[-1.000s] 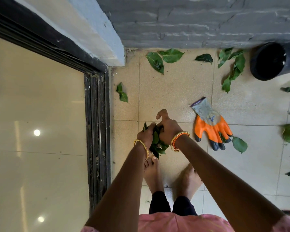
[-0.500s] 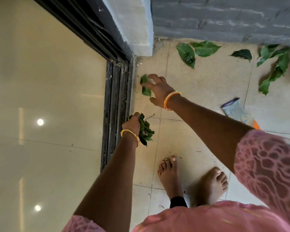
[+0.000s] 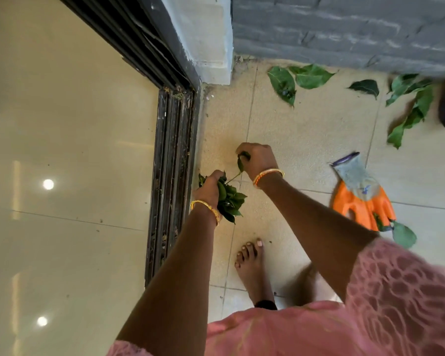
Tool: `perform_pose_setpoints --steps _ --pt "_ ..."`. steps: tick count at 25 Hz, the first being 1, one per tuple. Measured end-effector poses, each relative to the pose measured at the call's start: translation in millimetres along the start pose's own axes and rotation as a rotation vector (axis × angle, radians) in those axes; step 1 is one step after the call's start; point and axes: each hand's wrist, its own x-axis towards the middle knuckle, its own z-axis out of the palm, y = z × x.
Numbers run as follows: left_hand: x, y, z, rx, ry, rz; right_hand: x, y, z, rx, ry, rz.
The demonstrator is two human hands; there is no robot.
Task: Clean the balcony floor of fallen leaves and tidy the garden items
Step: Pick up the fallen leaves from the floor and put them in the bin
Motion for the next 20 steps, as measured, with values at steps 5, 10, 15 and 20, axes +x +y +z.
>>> perform_pose_setpoints --steps 5,10,15,20 --pt "-57 -15 21 -0.013 -0.002 0.01 -86 -23 -44 0.811 0.067 0.513" --pt "-135 -35 44 0.059 0.036 0.046 -143 -64 -109 1.111 0.027 0.72" --pt "-229 -42 47 0.149 0.032 0.036 -202 -94 -167 1.16 -0.125 0.75" --pt "-332 -37 51 0.141 0.015 0.09 -245 -141 -245 1.105 -0.085 0.746"
